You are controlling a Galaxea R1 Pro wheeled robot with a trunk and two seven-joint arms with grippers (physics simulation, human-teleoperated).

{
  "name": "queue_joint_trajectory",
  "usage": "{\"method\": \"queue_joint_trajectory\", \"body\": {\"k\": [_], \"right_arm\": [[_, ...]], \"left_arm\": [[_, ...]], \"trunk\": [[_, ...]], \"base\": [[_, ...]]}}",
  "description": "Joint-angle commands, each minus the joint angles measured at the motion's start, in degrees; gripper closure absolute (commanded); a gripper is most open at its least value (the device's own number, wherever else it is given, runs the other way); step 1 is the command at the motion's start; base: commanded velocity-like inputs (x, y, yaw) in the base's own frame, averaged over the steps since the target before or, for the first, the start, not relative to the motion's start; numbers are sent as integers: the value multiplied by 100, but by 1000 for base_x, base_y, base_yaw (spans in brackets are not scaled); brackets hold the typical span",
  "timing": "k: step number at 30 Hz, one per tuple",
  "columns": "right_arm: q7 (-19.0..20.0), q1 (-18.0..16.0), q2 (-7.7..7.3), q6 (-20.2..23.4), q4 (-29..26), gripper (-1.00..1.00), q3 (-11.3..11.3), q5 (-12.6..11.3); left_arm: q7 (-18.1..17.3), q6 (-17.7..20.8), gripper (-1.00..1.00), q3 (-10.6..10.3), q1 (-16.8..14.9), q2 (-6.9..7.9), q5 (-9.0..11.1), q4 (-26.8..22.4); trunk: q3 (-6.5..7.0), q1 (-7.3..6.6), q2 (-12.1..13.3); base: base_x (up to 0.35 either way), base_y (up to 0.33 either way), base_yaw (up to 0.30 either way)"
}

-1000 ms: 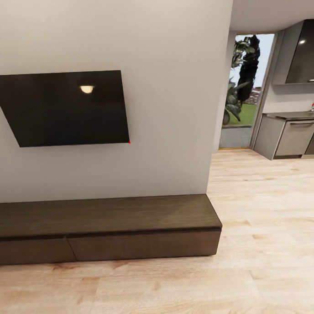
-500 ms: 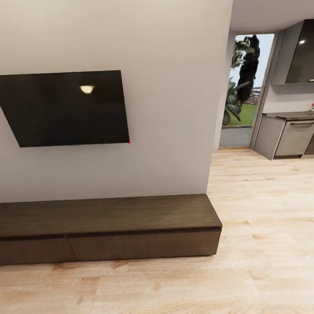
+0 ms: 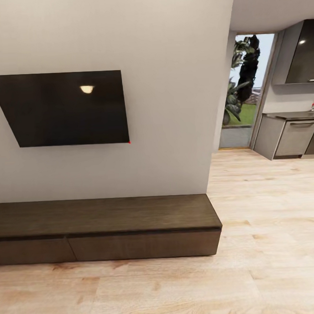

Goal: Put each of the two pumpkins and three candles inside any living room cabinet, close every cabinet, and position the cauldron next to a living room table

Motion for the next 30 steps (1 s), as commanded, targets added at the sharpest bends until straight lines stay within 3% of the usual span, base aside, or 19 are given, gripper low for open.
{"method": "queue_joint_trajectory", "body": {"k": [1, 9, 12, 15, 18, 24, 26, 27, 30], "right_arm": [[-8, -50, 0, -36, -2, -100, -3, -79], [38, -480, 4, -51, -228, -100, -4, -373], [389, -566, -11, -36, -692, -100, -8, -608], [1136, -602, -39, 35, -1143, -100, -26, -1024], [1866, -648, -122, 141, -1423, -100, -33, -1646], [2707, -679, -183, 194, -1643, -100, -41, -2160], [3297, -683, -198, 206, -1682, -100, -45, -2508], [3735, -683, -224, 217, -1696, -100, -43, -2807], [4302, -678, -322, 296, -1694, -100, -40, -3257]], "left_arm": [[2, -16, -100, -5, -4, -3, -2, -41], [-5, 6, -100, -12, -5, -11, -3, -112], [-9, 8, -100, -12, -5, -11, 0, -121], [-17, 18, -100, -12, -7, -19, -3, -180], [-26, 33, -100, -18, -6, -12, -6, -287], [-38, 31, -100, -28, -5, 8, -14, -358], [-35, 36, -100, -29, -5, 11, -19, -371], [-34, 42, -100, -29, -5, 12, -21, -375], [-40, 63, -100, -30, -5, 12, -22, -381]], "trunk": [[-6, 0, -3], [-6, 0, -3], [-6, 0, -3], [-6, 0, -3], [-6, 0, -3], [-6, 0, -3], [-6, 0, -3], [-6, 0, -3], [-6, 0, -3]], "base": [[0, 0, 0], [0, 0, 0], [0, 0, 0], [0, 0, 0], [0, 0, 0], [0, 0, 0], [0, 0, 0], [0, 0, 0], [0, 0, 0]]}}
